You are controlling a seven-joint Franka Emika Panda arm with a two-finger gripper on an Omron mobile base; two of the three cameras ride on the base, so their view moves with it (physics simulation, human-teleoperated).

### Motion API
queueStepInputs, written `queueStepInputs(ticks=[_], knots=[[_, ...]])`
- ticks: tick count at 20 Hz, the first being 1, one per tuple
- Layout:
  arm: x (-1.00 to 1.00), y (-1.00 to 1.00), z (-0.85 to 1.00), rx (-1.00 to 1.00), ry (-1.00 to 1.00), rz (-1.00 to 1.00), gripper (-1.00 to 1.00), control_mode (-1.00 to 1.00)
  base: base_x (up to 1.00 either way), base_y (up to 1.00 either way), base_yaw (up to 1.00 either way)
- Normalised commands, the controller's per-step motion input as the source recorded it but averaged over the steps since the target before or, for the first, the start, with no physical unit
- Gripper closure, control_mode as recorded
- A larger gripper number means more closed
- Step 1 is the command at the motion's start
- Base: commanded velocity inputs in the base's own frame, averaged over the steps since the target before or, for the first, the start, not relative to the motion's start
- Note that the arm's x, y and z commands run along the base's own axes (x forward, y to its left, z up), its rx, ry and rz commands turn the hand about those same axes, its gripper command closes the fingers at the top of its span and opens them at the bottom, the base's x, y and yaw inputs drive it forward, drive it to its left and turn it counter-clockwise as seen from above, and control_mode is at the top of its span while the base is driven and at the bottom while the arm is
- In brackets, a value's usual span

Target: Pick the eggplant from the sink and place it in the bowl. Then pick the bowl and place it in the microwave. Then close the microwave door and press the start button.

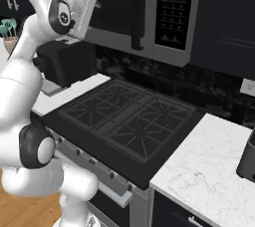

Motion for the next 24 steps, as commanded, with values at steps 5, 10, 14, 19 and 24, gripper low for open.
queueStepInputs(ticks=[5, 10, 14, 19, 24], knots=[[-1.0, 0.0, -0.03, -0.09, 0.11, 0.0, -1.0, -1.0, 0.0, 0.0, 0.0], [-0.99, 0.03, 0.0, -0.23, 0.25, 0.0, 1.0, -1.0, 0.0, 0.0, 0.0], [-0.89, -0.04, -0.01, -0.29, 0.26, 0.08, 1.0, -1.0, 0.0, 0.0, 0.0], [-0.81, -0.23, 0.0, -0.34, 0.17, 0.19, 1.0, -1.0, 0.0, 0.0, 0.0], [-0.55, -0.23, -0.25, -0.47, 0.08, 0.3, 1.0, -1.0, 0.0, 0.0, 0.0]])
